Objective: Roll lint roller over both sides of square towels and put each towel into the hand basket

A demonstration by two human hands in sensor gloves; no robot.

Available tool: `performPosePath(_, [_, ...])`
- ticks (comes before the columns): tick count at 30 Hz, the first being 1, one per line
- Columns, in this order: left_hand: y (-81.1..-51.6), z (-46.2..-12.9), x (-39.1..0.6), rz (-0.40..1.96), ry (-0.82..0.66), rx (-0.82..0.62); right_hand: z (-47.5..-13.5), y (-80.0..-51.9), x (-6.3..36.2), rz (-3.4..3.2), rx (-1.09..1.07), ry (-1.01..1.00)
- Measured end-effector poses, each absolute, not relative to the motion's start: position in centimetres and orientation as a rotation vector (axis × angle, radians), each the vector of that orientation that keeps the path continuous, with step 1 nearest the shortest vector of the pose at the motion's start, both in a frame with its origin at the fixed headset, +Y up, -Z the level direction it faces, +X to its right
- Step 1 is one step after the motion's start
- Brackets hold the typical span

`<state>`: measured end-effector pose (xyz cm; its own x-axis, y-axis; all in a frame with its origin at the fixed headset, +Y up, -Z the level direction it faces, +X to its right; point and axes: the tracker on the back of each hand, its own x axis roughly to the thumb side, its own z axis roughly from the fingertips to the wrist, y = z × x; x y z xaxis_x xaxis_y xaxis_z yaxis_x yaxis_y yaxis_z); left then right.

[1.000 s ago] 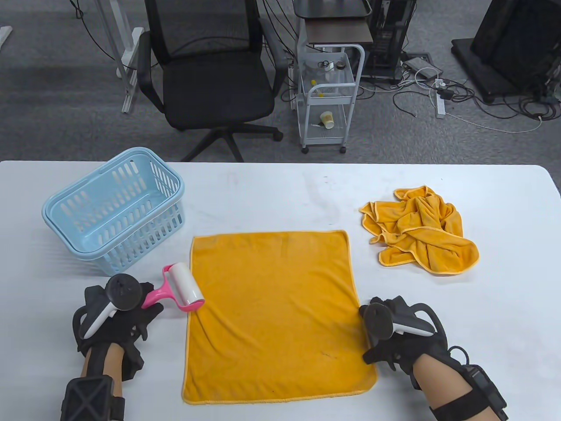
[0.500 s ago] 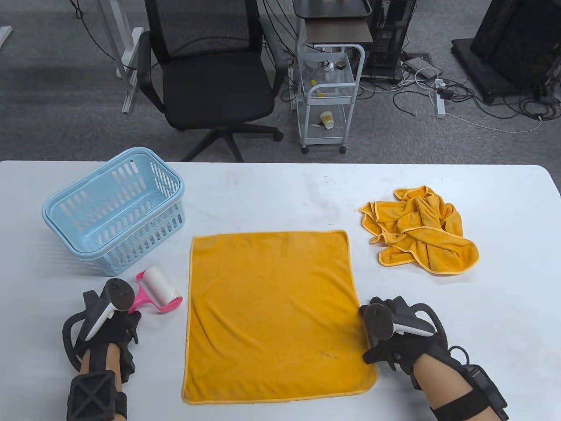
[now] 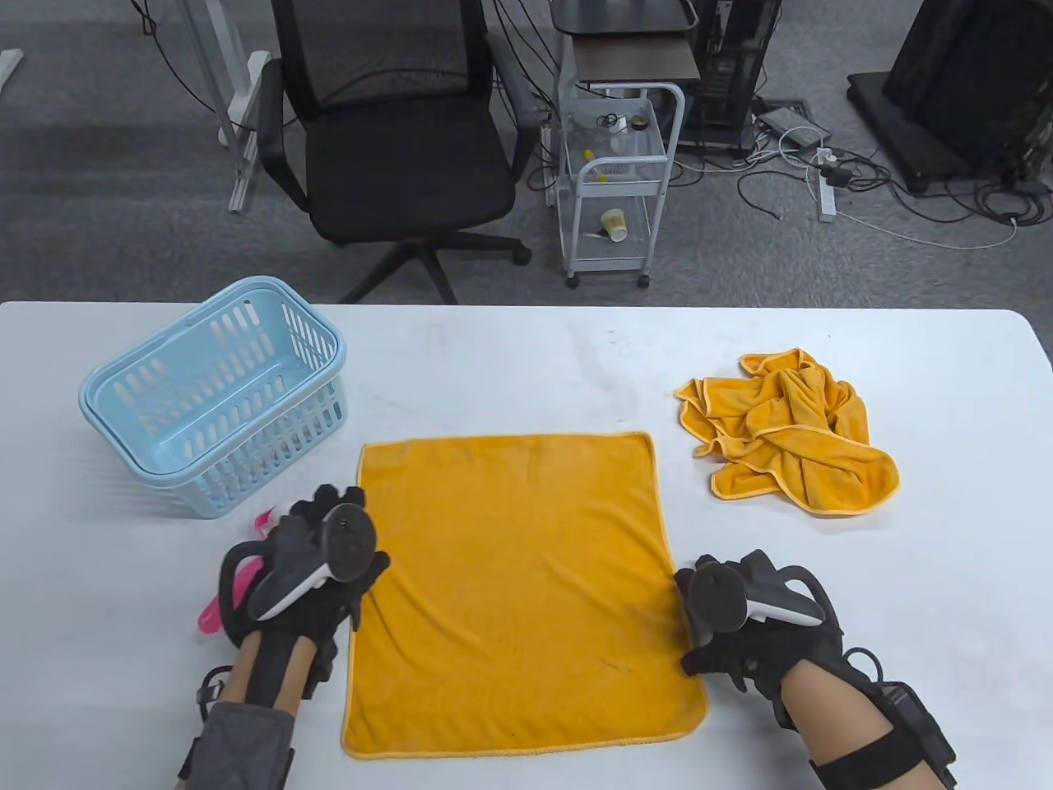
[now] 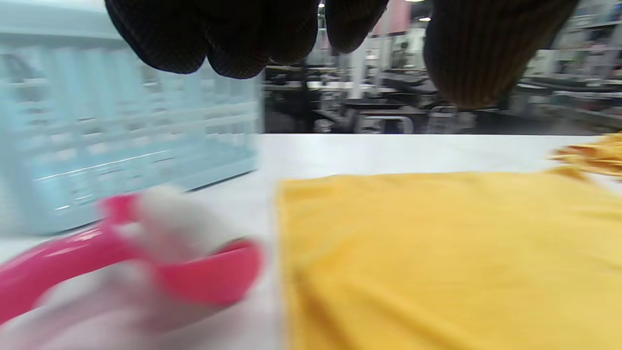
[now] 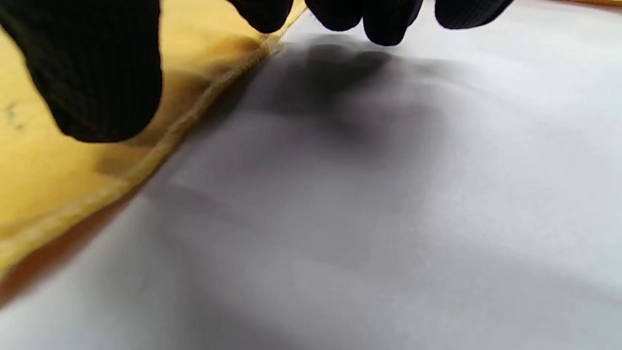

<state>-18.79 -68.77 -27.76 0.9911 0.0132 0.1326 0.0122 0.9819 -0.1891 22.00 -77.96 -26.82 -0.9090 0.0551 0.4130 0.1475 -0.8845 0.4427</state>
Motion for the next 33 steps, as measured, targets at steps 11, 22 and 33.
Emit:
performPosePath(11, [-75.7, -31.0, -7.2, -0.08, -0.349, -0.445, -26.7, -77.6, 22.4, -2.936, -0.65, -0.679])
performPosePath(22, [-79.3, -31.4, -6.6, -0.078, -0.333, -0.512, -26.7, -77.8, 22.2, -2.925, -0.666, -0.691])
performPosePath(33, [-74.1, -33.2, -9.9, 0.133, -0.294, -0.361, -26.6, -77.8, 22.2, -2.932, -0.682, -0.669])
